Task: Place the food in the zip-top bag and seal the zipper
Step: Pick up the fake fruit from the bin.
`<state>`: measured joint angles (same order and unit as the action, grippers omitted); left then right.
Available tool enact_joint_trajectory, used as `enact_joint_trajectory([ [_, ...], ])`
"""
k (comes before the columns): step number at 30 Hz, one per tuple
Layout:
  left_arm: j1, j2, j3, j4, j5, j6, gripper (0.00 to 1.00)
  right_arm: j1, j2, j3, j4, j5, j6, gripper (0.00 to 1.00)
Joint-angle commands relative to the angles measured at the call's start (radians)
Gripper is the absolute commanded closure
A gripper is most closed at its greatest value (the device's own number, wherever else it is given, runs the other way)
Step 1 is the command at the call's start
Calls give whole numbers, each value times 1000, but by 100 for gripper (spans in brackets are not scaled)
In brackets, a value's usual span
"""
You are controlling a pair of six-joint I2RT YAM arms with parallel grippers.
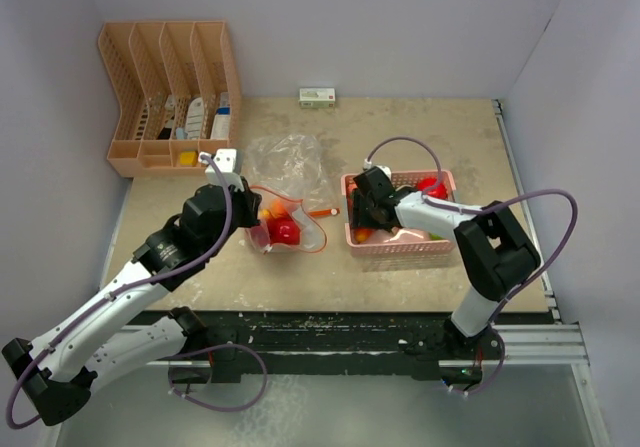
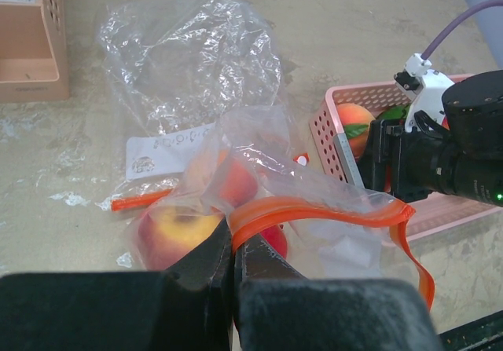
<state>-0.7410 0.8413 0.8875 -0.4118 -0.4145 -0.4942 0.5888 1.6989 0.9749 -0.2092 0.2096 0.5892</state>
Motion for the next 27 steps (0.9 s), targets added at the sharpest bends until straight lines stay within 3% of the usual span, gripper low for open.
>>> enact_joint_trajectory([
  [1, 2, -15, 6, 61, 10, -5, 100, 4, -17, 2, -1, -1, 3, 62],
  [5, 2, -13, 11, 61, 10, -5, 100, 4, -100, 16, -57, 22, -14, 80],
  [10, 2, 12, 31, 70, 16, -4, 100, 3, -296, 66, -118, 30, -113, 84],
  [14, 2, 47, 49, 88, 35, -7, 100, 4, -462, 74, -100, -102, -205, 84],
  [21, 2, 141, 78, 122, 64, -10, 100, 72, -679, 47, 53, -500, -290, 82],
  [27, 2, 186, 94, 160, 93, -15, 100, 237, -644, 50, 162, -573, -281, 85],
])
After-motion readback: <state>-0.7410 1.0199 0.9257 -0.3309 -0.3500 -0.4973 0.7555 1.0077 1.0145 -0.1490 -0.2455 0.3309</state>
